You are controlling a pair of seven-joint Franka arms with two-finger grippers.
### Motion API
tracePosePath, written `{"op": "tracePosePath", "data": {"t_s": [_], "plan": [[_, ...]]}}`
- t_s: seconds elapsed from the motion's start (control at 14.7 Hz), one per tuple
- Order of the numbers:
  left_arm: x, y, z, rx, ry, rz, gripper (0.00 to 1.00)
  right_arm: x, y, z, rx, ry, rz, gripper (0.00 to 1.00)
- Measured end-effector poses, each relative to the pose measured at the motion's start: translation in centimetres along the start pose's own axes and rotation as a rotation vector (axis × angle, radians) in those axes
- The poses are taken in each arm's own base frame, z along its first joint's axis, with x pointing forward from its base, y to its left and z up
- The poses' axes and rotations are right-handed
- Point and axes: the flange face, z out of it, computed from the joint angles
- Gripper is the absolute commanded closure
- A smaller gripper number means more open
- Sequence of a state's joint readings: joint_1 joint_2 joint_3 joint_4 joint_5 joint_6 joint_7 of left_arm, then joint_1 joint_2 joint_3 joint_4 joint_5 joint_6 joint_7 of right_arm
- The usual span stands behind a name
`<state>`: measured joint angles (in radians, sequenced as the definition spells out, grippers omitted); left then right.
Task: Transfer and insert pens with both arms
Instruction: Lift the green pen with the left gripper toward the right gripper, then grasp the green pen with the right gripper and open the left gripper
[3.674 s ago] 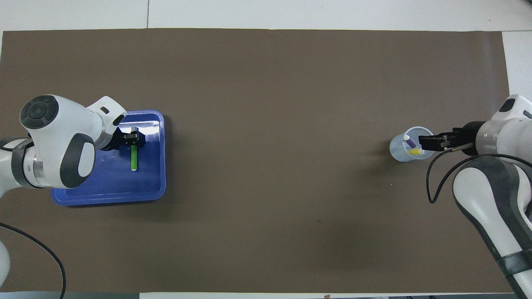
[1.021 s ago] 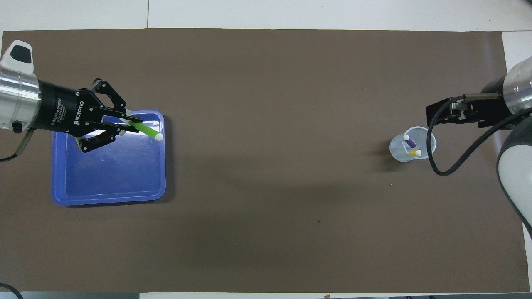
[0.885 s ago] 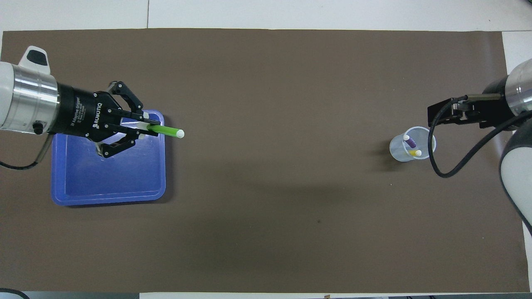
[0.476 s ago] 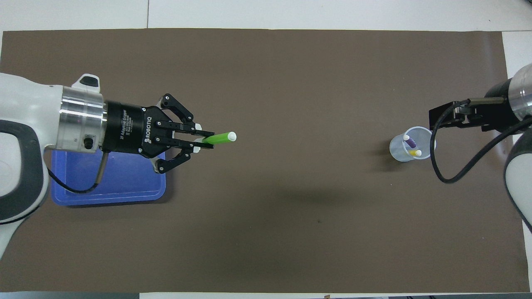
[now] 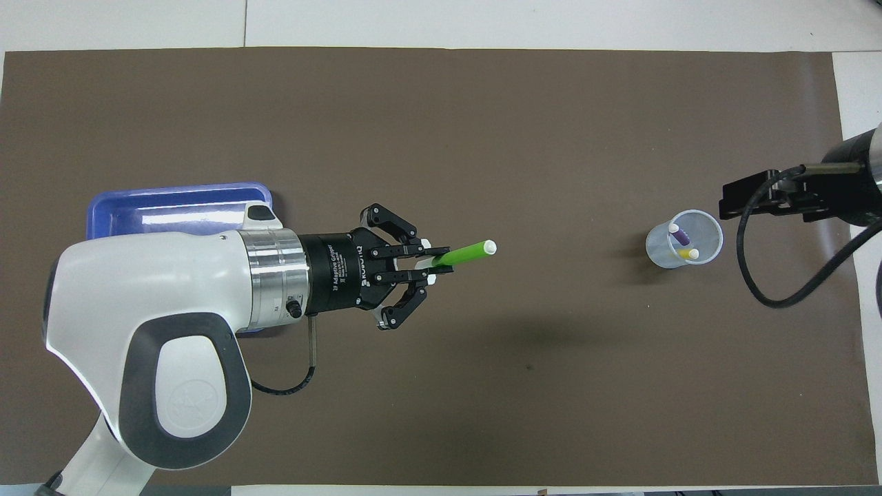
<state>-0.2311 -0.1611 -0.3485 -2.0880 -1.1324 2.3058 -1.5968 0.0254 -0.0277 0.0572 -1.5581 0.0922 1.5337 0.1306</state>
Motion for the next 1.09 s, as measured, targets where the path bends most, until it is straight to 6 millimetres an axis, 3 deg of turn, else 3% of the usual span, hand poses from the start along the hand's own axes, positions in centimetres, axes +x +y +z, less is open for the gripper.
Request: {"op": "tracePosePath", "data": {"t_s": [0.27,0.54,1.09], "plan": [[0.5,0.1,-0.4,-0.015,-0.014,-0.027,1.0,-1.0,-4.9,-0.9,0.206,-0.002,-0.006,0.0],[0.4,0.1,-0.4,-0.018,-0.018,-0.035,1.0,-2.4,-12.8,-0.8,0.273,0.028,0.012,0.0],[0.5,0.4,-0.6,-0.039,-0.03,-0.051,1.0,-3.0,-20.5,2.2,0.366,0.037,-0.016,0.0]]}}
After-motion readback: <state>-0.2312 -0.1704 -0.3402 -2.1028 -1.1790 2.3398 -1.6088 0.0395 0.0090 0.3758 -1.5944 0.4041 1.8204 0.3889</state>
